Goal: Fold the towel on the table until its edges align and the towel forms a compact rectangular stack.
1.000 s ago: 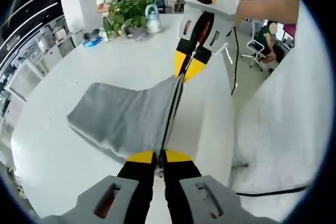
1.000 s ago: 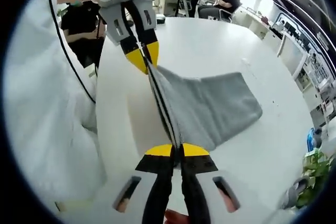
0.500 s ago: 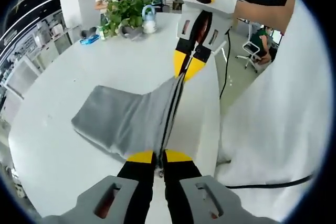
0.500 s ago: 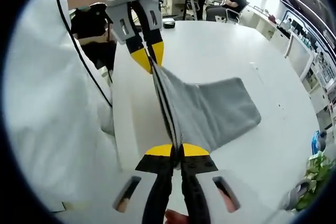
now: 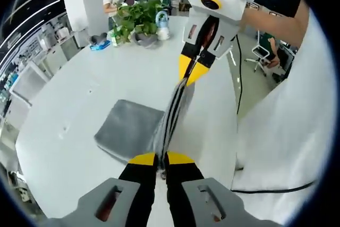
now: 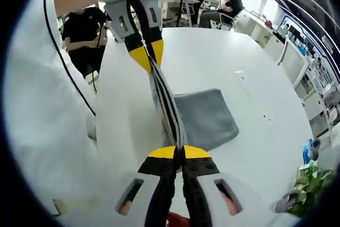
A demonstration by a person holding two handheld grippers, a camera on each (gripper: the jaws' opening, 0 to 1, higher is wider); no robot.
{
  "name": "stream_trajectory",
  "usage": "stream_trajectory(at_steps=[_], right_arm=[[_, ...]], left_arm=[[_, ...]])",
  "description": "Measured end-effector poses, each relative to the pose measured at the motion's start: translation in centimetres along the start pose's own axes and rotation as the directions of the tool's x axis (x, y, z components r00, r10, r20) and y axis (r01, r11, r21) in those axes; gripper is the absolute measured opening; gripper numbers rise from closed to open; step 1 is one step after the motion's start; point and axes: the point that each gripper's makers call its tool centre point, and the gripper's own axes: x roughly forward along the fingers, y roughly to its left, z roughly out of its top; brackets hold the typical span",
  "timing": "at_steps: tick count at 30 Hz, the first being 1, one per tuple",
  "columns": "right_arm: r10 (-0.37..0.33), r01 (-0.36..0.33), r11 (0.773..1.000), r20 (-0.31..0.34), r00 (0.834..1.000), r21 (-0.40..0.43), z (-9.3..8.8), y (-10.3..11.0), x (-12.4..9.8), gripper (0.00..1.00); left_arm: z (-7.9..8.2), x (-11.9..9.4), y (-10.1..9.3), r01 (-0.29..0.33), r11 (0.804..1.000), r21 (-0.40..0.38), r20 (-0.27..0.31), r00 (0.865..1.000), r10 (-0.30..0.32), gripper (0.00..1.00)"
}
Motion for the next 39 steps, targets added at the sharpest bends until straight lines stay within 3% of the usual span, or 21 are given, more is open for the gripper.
stream_trajectory(at_steps=[11,16,25,30,39], right_arm=[[-0.045,0.045,0.999,-0.015,0.999,0.019,0.6,-5.7,1.5,0.0],[-0.067,0.067,0.997,-0.007,0.998,0.049,1.0,-8.1,2.5,0.0],[-0.123,0.123,0.991,-0.005,0.992,0.057,1.5,-11.6,5.6,0.0],[-0.145,0.145,0.988,-0.017,0.989,0.052,1.5,-13.1,7.8,0.0],[-0.135,0.135,0.984,-0.011,0.991,0.114,1.0,-15.8,11.7,0.0]], left_arm=[[2.3,1.7,5.9,-0.049,0.996,-0.078,0.014,0.999,0.051,0.05],[2.2,2.6,7.9,-0.068,0.988,-0.137,0.016,0.997,0.071,0.05],[1.0,5.1,11.7,-0.123,0.968,-0.219,0.001,0.992,0.127,0.06],[-0.3,6.7,13.8,-0.129,0.939,-0.318,-0.005,0.991,0.134,0.05],[-2.0,9.5,16.6,-0.16,0.937,-0.312,-0.01,0.986,0.165,0.05]])
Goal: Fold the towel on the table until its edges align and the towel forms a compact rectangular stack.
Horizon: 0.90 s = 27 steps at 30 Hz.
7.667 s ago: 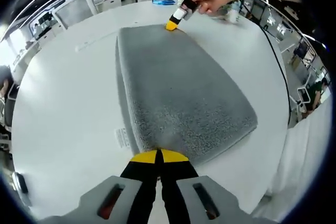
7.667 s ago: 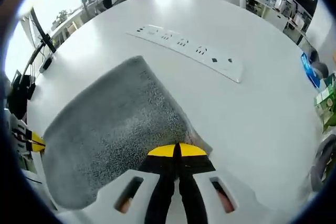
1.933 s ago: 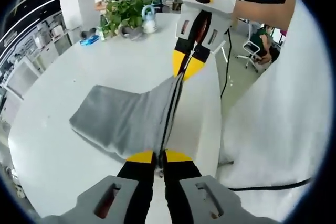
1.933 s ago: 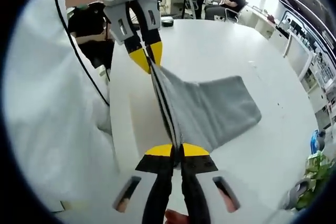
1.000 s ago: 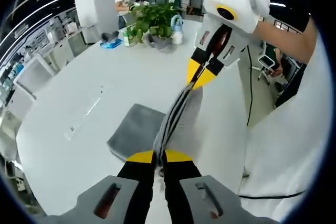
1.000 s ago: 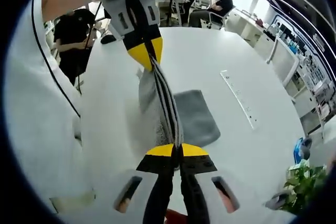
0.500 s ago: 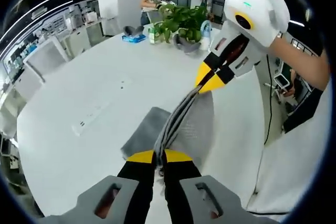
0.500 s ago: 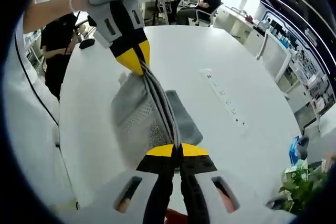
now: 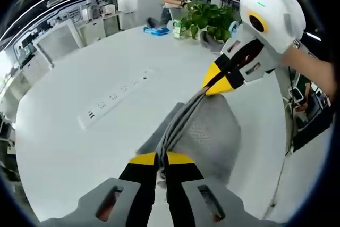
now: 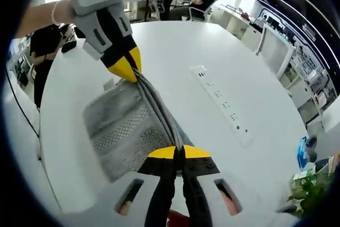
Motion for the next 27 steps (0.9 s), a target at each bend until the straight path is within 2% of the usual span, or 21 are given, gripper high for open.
stream_trajectory(at_steps=[6,9,14,17,20,27], right_arm=[[-0.02,0.02,1.0,-0.016,1.0,0.016,-0.6,-1.0,2.7,0.0],[-0.026,0.026,1.0,-0.05,0.998,0.001,-1.4,-0.9,4.2,0.0],[-0.041,0.041,0.999,-0.066,0.997,-0.006,-2.1,-1.1,5.9,0.0],[-0.043,0.045,0.998,-0.056,0.997,0.033,-2.8,-1.2,6.7,0.0],[-0.045,0.046,0.993,-0.019,0.999,0.105,-2.9,-1.3,7.0,0.0],[-0.048,0.046,0.981,0.005,0.999,0.19,-3.2,-1.8,7.6,0.0]], left_arm=[[-0.3,2.0,1.2,-0.014,1.0,-0.014,-0.006,1.0,0.014,0.05],[-1.2,3.4,1.5,-0.012,1.0,-0.012,-0.038,0.999,0.011,0.05],[-1.9,4.4,2.1,-0.022,0.999,-0.035,-0.047,0.999,0.02,0.05],[-2.2,4.8,2.2,-0.017,0.998,-0.058,-0.038,0.999,0.014,0.05],[-2.7,5.4,2.2,-0.024,0.998,-0.061,-0.04,0.999,0.022,0.05],[-3.0,6.6,2.8,-0.037,0.994,-0.105,-0.018,0.999,0.035,0.06]])
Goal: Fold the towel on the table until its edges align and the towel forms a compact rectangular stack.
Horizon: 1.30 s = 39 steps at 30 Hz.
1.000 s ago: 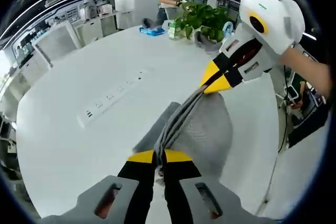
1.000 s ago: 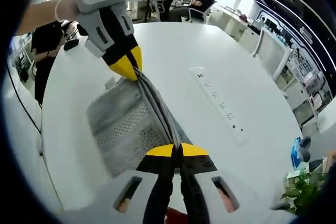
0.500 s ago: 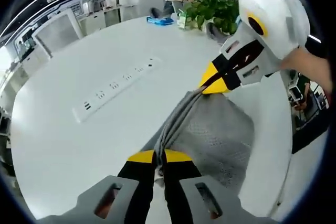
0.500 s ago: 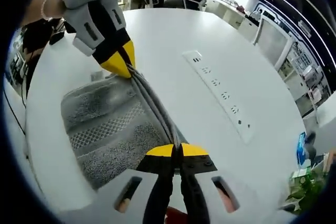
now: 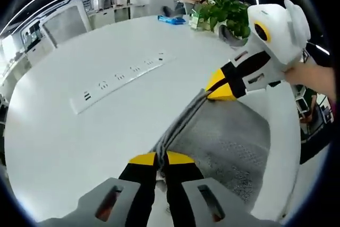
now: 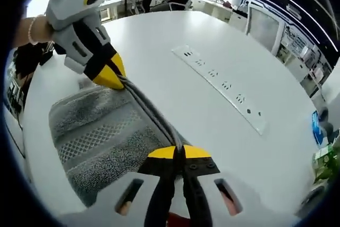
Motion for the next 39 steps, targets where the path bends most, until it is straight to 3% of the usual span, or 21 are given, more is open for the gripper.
stream_trajectory(at_steps=[8,11,16,23,30,39], right_arm=[[-0.013,0.009,0.998,0.043,0.999,0.07,0.4,-0.3,-0.7,0.04],[-0.019,0.012,0.994,0.069,0.997,0.106,0.6,-0.4,-1.8,0.05],[-0.045,0.037,0.995,0.087,0.995,0.092,0.8,0.0,-3.8,0.05],[-0.03,0.027,0.999,0.085,0.996,0.04,0.2,3.8,-5.8,0.04],[0.004,-0.007,0.999,0.074,0.997,0.034,-1.1,7.1,-6.6,0.04],[0.037,-0.037,0.998,0.01,0.999,0.042,-3.0,7.8,-5.3,0.07]], left_arm=[[0.2,-0.6,0.3,-0.007,1.0,-0.017,0.038,0.999,0.007,0.14],[0.2,-1.3,0.4,0.005,0.997,-0.071,0.053,0.999,-0.001,0.17],[-0.5,-3.3,0.4,-0.029,0.997,-0.074,0.058,0.998,0.033,0.18],[-0.9,-5.7,-3.1,-0.013,0.997,-0.075,0.082,0.996,0.019,0.18],[-1.9,-6.3,-6.9,0.018,0.998,-0.061,0.082,0.997,-0.013,0.18],[-3.7,-4.8,-7.6,-0.007,0.999,-0.05,0.029,1.0,0.008,0.18]])
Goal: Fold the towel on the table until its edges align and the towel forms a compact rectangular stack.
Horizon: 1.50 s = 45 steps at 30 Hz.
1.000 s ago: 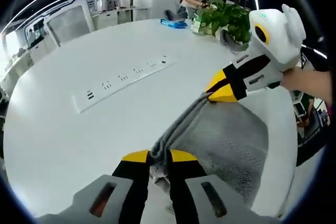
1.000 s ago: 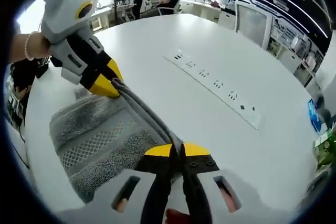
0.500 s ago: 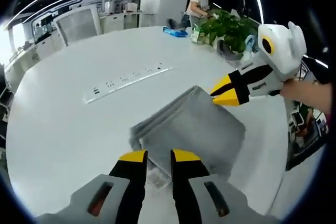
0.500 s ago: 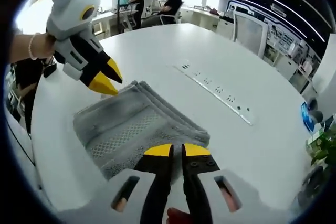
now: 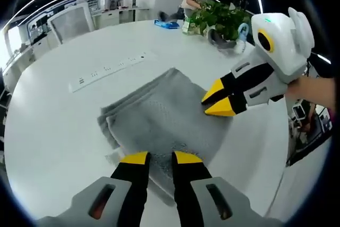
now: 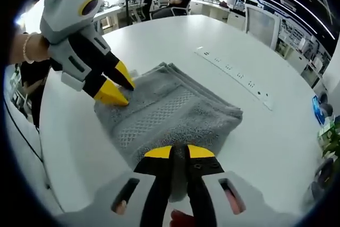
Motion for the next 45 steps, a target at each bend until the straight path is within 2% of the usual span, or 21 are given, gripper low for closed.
stream_trajectory(at_steps=[5,8,14,29,37,40,45], right_arm=[[0.002,-0.002,1.0,-0.02,1.0,-0.014,-0.4,0.2,0.5,0.06],[-0.005,0.004,0.999,-0.038,0.999,-0.036,-0.9,0.3,1.0,0.06],[-0.009,0.007,0.999,-0.044,0.999,-0.037,-1.1,-0.3,1.0,0.03],[-0.035,0.036,0.999,-0.036,0.999,0.017,-1.5,-2.9,1.5,0.0],[-0.045,0.045,0.997,-0.016,0.999,0.057,-1.3,-4.5,1.7,0.0],[-0.052,0.053,0.997,-0.014,0.999,0.06,-1.3,-4.6,1.7,0.0],[-0.05,0.049,0.997,0.01,0.999,0.057,-1.0,-4.5,0.8,0.0]], left_arm=[[-0.5,0.9,0.3,-0.012,1.0,0.006,-0.02,1.0,0.012,0.17],[-1.0,1.5,0.1,-0.007,0.999,0.038,-0.042,0.999,0.008,0.17],[-0.6,2.1,0.2,-0.003,0.998,0.07,-0.058,0.998,0.007,0.16],[1.6,4.0,0.3,0.007,0.998,0.063,0.011,1.0,-0.007,0.16],[2.8,4.9,0.7,0.003,0.998,0.063,0.025,1.0,-0.005,0.15],[3.0,5.0,0.7,0.003,0.998,0.061,0.032,0.999,-0.005,0.15],[3.4,4.0,0.6,0.003,0.998,0.056,0.084,0.996,-0.008,0.16]])
